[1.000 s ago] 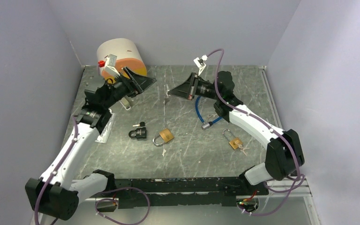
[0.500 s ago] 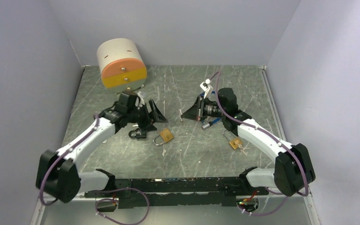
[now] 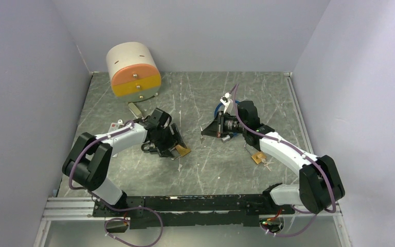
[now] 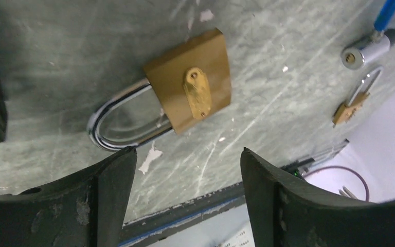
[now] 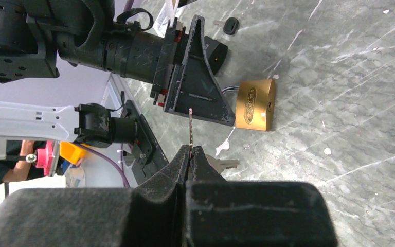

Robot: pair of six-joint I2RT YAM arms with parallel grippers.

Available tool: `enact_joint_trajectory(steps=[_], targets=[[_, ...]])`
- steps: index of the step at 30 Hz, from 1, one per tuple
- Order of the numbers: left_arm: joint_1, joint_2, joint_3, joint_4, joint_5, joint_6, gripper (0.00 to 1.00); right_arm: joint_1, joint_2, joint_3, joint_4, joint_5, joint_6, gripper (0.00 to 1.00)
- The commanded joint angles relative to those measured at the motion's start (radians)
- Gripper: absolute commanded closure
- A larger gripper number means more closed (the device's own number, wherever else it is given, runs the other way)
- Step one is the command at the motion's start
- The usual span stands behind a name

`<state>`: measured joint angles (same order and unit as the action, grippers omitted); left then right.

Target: Unlock with the key

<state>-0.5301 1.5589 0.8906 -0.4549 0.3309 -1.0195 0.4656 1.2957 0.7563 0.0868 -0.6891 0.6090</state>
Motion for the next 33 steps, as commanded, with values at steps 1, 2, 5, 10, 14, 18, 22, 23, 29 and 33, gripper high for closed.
enact_joint_trajectory(steps=[1, 2, 5, 10, 14, 18, 22, 23, 29, 33], targets=[[-0.007, 0.022, 0.038, 0.019, -0.109, 0.015, 0.21, -0.007, -0.031, -0.002, 0.010, -0.019, -0.047, 1.00], [-0.006, 0.033, 0.042, 0.033, -0.109, 0.033, 0.21, -0.007, -0.038, -0.004, 0.003, -0.011, -0.052, 1.00], [-0.007, 0.082, 0.067, 0.061, -0.103, 0.061, 0.23, -0.010, -0.057, -0.033, 0.025, 0.002, -0.038, 1.00], [-0.017, 0.170, 0.160, 0.037, -0.141, 0.136, 0.29, -0.013, -0.082, -0.035, -0.003, 0.007, -0.058, 1.00], [-0.027, 0.241, 0.238, 0.061, -0.164, 0.179, 0.31, -0.017, -0.121, -0.051, -0.042, 0.078, -0.092, 1.00], [-0.045, 0.295, 0.310, 0.101, -0.170, 0.266, 0.32, -0.022, -0.144, -0.081, -0.027, 0.114, -0.077, 1.00], [-0.054, 0.314, 0.348, 0.071, -0.194, 0.285, 0.29, -0.024, -0.155, -0.082, -0.023, 0.097, -0.092, 1.00], [-0.055, 0.306, 0.346, 0.065, -0.198, 0.276, 0.29, -0.024, -0.157, -0.081, -0.028, 0.098, -0.101, 1.00], [-0.061, 0.281, 0.365, -0.045, -0.290, 0.199, 0.31, -0.027, -0.179, -0.102, -0.053, 0.106, -0.127, 1.00], [-0.066, 0.334, 0.405, -0.112, -0.327, 0.168, 0.43, -0.026, -0.197, -0.117, -0.054, 0.110, -0.125, 1.00]])
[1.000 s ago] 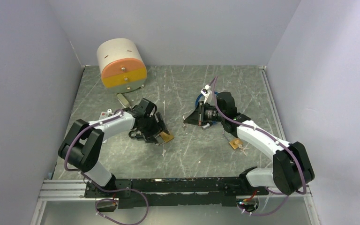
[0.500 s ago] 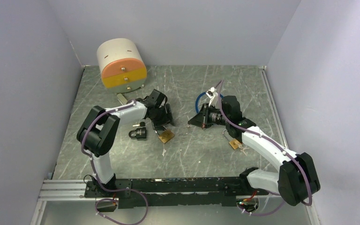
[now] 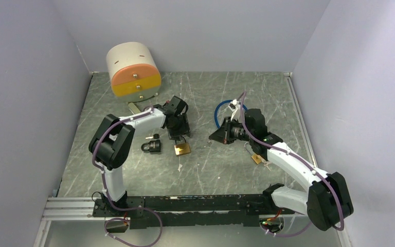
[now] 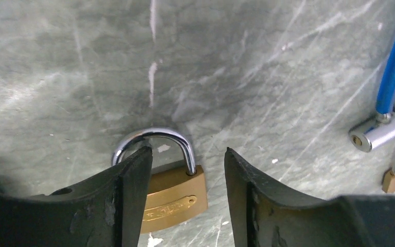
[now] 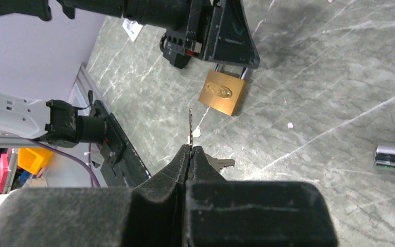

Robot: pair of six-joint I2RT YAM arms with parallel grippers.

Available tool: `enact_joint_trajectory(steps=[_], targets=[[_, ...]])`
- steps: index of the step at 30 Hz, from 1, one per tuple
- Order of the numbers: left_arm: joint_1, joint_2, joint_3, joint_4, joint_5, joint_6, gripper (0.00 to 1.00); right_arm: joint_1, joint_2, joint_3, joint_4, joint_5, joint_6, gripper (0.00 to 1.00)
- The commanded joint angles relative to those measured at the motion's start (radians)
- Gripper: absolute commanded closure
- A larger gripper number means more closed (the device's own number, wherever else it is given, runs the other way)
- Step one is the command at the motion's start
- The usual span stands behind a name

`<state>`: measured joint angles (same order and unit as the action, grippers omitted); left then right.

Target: Unlock with the key

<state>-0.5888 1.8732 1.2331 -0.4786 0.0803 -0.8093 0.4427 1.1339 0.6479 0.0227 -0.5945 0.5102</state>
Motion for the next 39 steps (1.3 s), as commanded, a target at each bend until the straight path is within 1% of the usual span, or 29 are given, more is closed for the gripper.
enact_joint_trajectory(steps=[1, 2, 3, 6, 9, 11, 12, 13, 15, 16, 20, 25, 28, 30, 34, 39], targets=[[-0.010, 0.033, 0.078, -0.109, -0.078, -0.058, 0.45, -0.004, -0.039, -0.013, 0.011, 0.016, -0.026, 1.00], [-0.014, 0.048, 0.094, -0.131, -0.079, -0.069, 0.47, -0.004, -0.043, -0.014, 0.010, 0.018, -0.026, 1.00], [-0.020, 0.065, 0.120, -0.154, -0.109, -0.084, 0.50, -0.003, -0.046, -0.017, 0.010, 0.019, -0.027, 1.00], [-0.048, 0.145, 0.215, -0.239, -0.157, -0.128, 0.63, -0.004, -0.048, -0.024, 0.016, 0.017, -0.024, 1.00], [-0.079, 0.230, 0.321, -0.347, -0.216, -0.152, 0.67, -0.003, -0.053, -0.021, 0.010, 0.019, -0.029, 1.00], [-0.095, 0.256, 0.343, -0.383, -0.233, -0.160, 0.69, -0.004, -0.060, -0.021, 0.003, 0.026, -0.031, 1.00], [-0.099, 0.257, 0.336, -0.381, -0.231, -0.159, 0.72, -0.004, -0.064, -0.021, 0.001, 0.030, -0.033, 1.00], [-0.100, 0.253, 0.321, -0.369, -0.223, -0.155, 0.78, -0.003, -0.068, -0.021, -0.002, 0.034, -0.032, 1.00], [-0.100, 0.236, 0.285, -0.309, -0.199, -0.138, 0.93, -0.003, -0.076, -0.022, -0.005, 0.041, -0.030, 1.00], [-0.100, 0.224, 0.272, -0.286, -0.186, -0.128, 0.97, -0.003, -0.080, -0.021, -0.010, 0.044, -0.030, 1.00], [-0.107, 0.161, 0.253, -0.212, -0.156, -0.057, 0.97, -0.003, -0.097, -0.019, -0.018, 0.069, -0.019, 1.00], [-0.116, 0.006, 0.199, -0.115, -0.162, -0.012, 0.97, -0.003, -0.106, -0.032, -0.017, 0.136, 0.036, 1.00], [-0.117, -0.110, 0.115, -0.016, -0.135, -0.002, 0.98, -0.004, -0.090, 0.003, -0.092, 0.180, 0.037, 1.00], [-0.118, -0.181, 0.047, 0.059, -0.117, -0.008, 0.98, -0.005, -0.098, 0.016, -0.111, 0.206, 0.032, 1.00], [-0.117, -0.298, -0.090, 0.233, -0.093, -0.011, 0.98, -0.006, -0.116, 0.006, -0.092, 0.231, 0.039, 1.00], [-0.118, -0.394, -0.223, 0.342, -0.091, 0.000, 0.97, -0.006, -0.104, -0.003, -0.062, 0.228, 0.065, 1.00]])
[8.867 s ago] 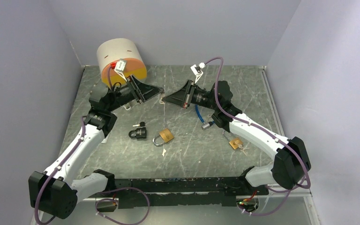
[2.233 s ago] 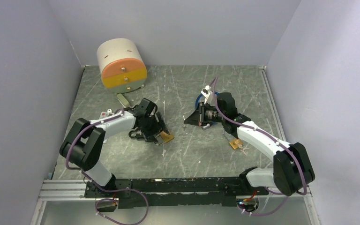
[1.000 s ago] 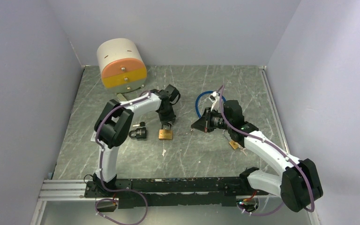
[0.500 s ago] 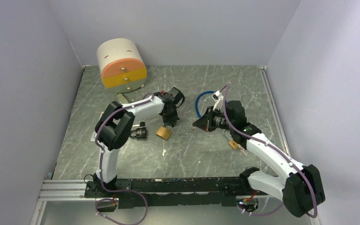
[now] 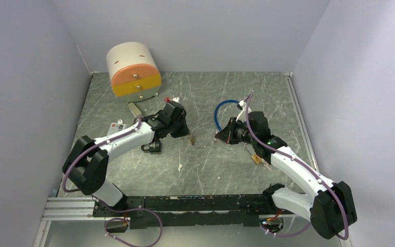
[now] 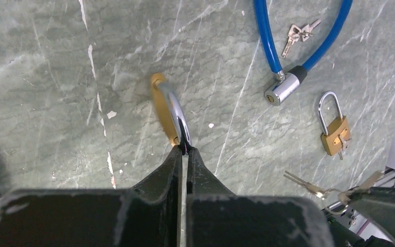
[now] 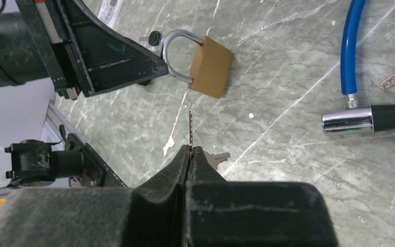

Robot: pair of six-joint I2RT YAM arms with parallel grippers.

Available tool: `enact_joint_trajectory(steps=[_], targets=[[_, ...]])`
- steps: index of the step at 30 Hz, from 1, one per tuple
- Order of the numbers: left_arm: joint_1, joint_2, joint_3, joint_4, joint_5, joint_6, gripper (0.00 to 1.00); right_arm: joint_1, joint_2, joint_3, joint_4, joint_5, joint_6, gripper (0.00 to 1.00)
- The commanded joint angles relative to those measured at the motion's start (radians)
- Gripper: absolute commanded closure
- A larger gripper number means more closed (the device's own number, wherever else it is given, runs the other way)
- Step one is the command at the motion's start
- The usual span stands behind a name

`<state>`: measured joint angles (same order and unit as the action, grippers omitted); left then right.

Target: Unlock with the key

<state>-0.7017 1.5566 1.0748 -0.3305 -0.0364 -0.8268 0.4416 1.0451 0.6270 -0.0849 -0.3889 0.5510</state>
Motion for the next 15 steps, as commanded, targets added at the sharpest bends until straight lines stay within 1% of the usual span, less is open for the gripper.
enact_joint_trajectory(steps=[1, 5, 8, 9, 11, 13, 14, 15], targets=[[-0.006, -0.089, -0.094, 0.210, 0.024, 0.020, 0.97, -0.005, -0.013, 0.020, 0.043, 0.020, 0.024, 1.00], [-0.007, -0.120, -0.204, 0.266, 0.026, 0.006, 0.98, -0.004, -0.013, 0.022, 0.045, 0.013, 0.025, 1.00], [-0.006, -0.126, -0.225, 0.268, 0.027, 0.011, 0.97, -0.005, -0.016, 0.015, 0.052, 0.008, 0.035, 1.00], [-0.005, -0.126, -0.223, 0.261, 0.027, 0.013, 0.95, -0.004, -0.020, 0.007, 0.059, 0.007, 0.042, 1.00], [-0.005, -0.125, -0.215, 0.252, 0.027, 0.023, 0.78, -0.004, -0.030, -0.010, 0.072, 0.004, 0.057, 1.00], [-0.007, -0.118, -0.201, 0.253, 0.027, 0.033, 0.51, -0.004, -0.039, -0.020, 0.076, 0.003, 0.068, 1.00], [-0.006, -0.110, -0.195, 0.259, 0.039, 0.036, 0.42, -0.004, -0.044, -0.023, 0.074, 0.003, 0.070, 1.00], [-0.006, -0.096, -0.188, 0.267, 0.053, 0.036, 0.35, -0.004, -0.048, -0.023, 0.069, 0.004, 0.070, 1.00]])
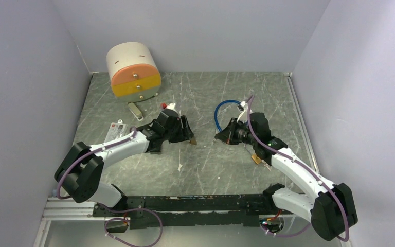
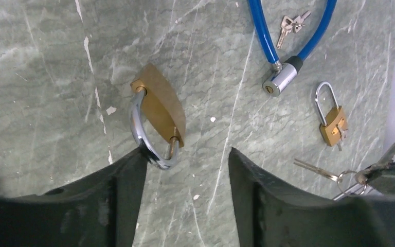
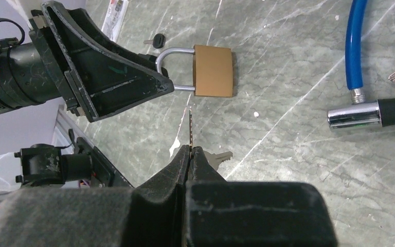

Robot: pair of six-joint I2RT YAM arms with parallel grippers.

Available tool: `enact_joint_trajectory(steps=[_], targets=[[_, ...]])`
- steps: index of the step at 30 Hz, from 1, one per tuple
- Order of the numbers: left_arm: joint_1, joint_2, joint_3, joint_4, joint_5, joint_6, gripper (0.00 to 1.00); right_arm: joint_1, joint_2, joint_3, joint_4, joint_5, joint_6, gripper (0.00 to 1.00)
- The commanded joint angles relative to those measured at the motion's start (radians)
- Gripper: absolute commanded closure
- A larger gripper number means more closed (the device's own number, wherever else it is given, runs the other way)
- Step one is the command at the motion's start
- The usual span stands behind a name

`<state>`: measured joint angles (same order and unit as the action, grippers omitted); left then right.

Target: Unlock with the key

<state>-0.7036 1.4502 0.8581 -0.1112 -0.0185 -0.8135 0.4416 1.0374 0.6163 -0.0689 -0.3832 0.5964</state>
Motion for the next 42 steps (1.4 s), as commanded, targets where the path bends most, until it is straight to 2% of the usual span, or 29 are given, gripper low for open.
enact_joint_trajectory(steps=[1, 3, 6, 11, 14, 21, 25, 27, 29, 33, 38, 42], targets=[[-0.004, 0.030, 0.037, 0.054, 0.050, 0.021, 0.32, -0.004, -0.045, -0.012, 0.046, 0.002, 0.023, 1.00], [-0.004, 0.078, 0.062, 0.055, 0.065, 0.025, 0.28, -0.004, -0.054, -0.012, 0.032, 0.011, 0.019, 1.00], [-0.006, 0.162, 0.102, 0.059, 0.096, 0.018, 0.27, -0.004, -0.069, -0.009, 0.008, 0.025, 0.014, 1.00], [-0.005, 0.246, 0.206, -0.032, 0.064, 0.001, 0.34, -0.004, -0.099, -0.011, -0.019, 0.043, 0.015, 1.00], [-0.008, 0.271, 0.239, -0.060, 0.057, -0.004, 0.47, -0.004, -0.112, -0.018, -0.031, 0.052, 0.012, 1.00], [-0.016, 0.304, 0.266, -0.068, 0.077, 0.018, 0.96, -0.004, -0.120, -0.018, -0.028, 0.037, -0.006, 1.00], [-0.014, 0.290, 0.288, -0.065, 0.117, 0.085, 0.97, -0.004, -0.117, -0.018, 0.010, -0.039, -0.035, 1.00], [-0.003, 0.268, 0.305, -0.062, 0.198, 0.142, 0.97, -0.006, -0.126, -0.019, 0.057, -0.112, -0.044, 1.00], [0.023, 0.231, 0.326, -0.071, 0.293, 0.196, 0.97, -0.015, -0.129, -0.005, 0.114, -0.262, -0.039, 1.00], [0.105, 0.134, 0.365, -0.117, 0.620, 0.317, 0.97, -0.017, -0.119, 0.053, 0.216, -0.510, 0.008, 1.00], [0.210, 0.020, 0.483, -0.278, 0.891, 0.418, 0.97, -0.017, -0.114, 0.112, 0.229, -0.634, 0.021, 1.00], [0.259, -0.033, 0.579, -0.368, 1.054, 0.412, 0.98, -0.016, -0.107, 0.152, 0.272, -0.730, 0.059, 1.00]])
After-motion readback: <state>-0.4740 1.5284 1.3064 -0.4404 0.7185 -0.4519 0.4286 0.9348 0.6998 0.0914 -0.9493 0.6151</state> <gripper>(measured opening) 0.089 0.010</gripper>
